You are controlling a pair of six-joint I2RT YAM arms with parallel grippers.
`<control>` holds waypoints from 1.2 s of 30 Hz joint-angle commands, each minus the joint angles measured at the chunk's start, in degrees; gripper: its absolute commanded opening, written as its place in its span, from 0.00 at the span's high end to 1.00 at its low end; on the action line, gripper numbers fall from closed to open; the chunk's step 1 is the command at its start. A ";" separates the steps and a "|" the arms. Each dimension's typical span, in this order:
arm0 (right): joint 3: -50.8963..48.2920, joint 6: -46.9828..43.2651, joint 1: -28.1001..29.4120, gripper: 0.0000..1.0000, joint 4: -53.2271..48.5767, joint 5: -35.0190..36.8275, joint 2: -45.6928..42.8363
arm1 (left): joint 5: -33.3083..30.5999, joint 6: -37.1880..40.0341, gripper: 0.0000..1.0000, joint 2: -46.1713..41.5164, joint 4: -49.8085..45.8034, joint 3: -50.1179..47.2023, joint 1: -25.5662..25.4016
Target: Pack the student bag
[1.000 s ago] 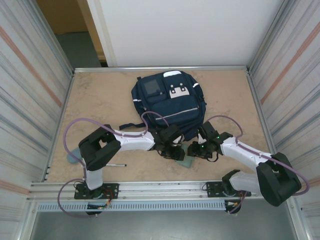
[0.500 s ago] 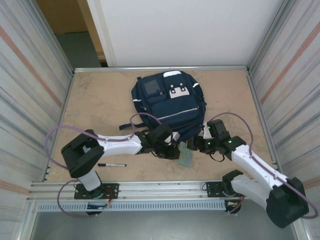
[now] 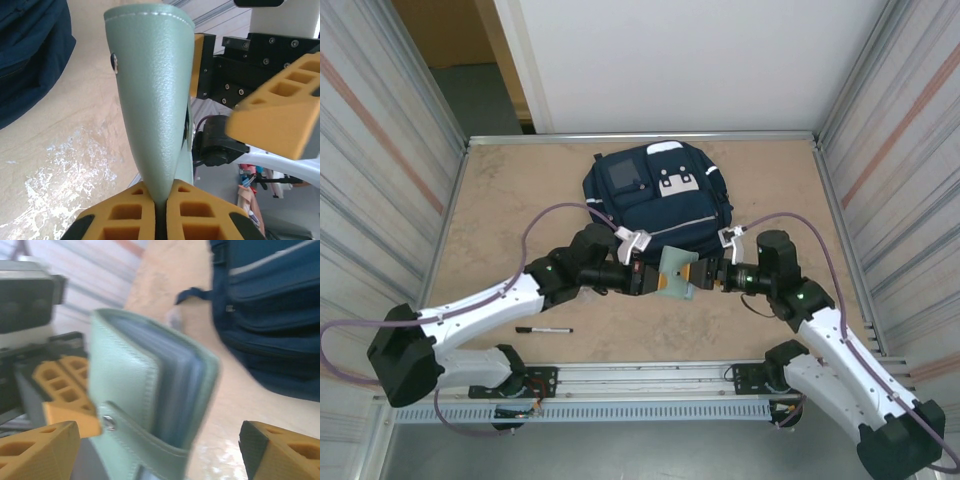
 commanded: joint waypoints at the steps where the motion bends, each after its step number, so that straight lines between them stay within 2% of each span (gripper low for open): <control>1: 1.46 4.56 0.45 0.16 8.48 -8.62 1.47 | 4.40 -1.68 1.00 -1.27 4.95 -1.70 0.98; 3: 1.95 4.05 0.89 0.18 8.58 -8.56 2.43 | 5.66 -2.31 1.00 -1.20 7.32 -2.23 1.00; 6: 2.14 5.37 1.35 0.28 11.09 -10.80 5.00 | 6.26 -3.87 1.00 -0.79 9.38 -2.75 1.05; 10: 2.38 5.13 4.66 0.37 13.07 -9.76 7.43 | 6.91 -4.06 1.00 0.23 10.55 -2.51 1.00; 13: 3.01 4.50 6.44 0.54 13.47 -8.96 8.93 | 7.26 -3.91 1.00 1.66 10.59 -1.77 1.03; 14: 3.02 4.74 6.57 0.63 14.21 -8.78 9.14 | 7.60 -3.74 1.00 2.23 10.48 -1.46 1.00; 15: 3.23 4.88 6.45 0.65 14.70 -8.78 9.33 | 8.18 -3.55 1.00 2.79 10.48 -1.05 1.07; 19: 5.11 3.91 4.18 0.79 12.76 -9.88 9.38 | 7.48 -1.45 0.79 3.76 7.30 0.37 1.24; 22: 6.36 3.07 1.42 0.88 8.26 -8.26 8.73 | 7.62 0.36 0.59 2.90 5.43 0.71 2.89; 24: 7.07 1.11 -1.13 0.99 4.09 -7.45 8.37 | 6.39 3.62 0.52 1.60 2.62 1.00 4.66; 27: 9.16 -2.68 -5.38 1.00 -7.40 1.39 7.38 | 0.83 11.93 0.50 0.51 -5.60 3.76 7.26; 30: 9.99 -2.65 -9.14 1.00 -14.34 13.03 6.13 | -10.22 23.44 0.49 5.04 -21.37 12.50 7.37; 32: 9.83 -2.18 -11.39 1.00 -15.27 16.56 5.41 | -14.21 28.56 0.49 10.11 -25.93 17.33 7.41; 36: 9.87 -1.67 -13.62 1.00 -15.26 17.89 4.52 | -18.88 35.18 0.43 19.20 -28.37 24.05 7.33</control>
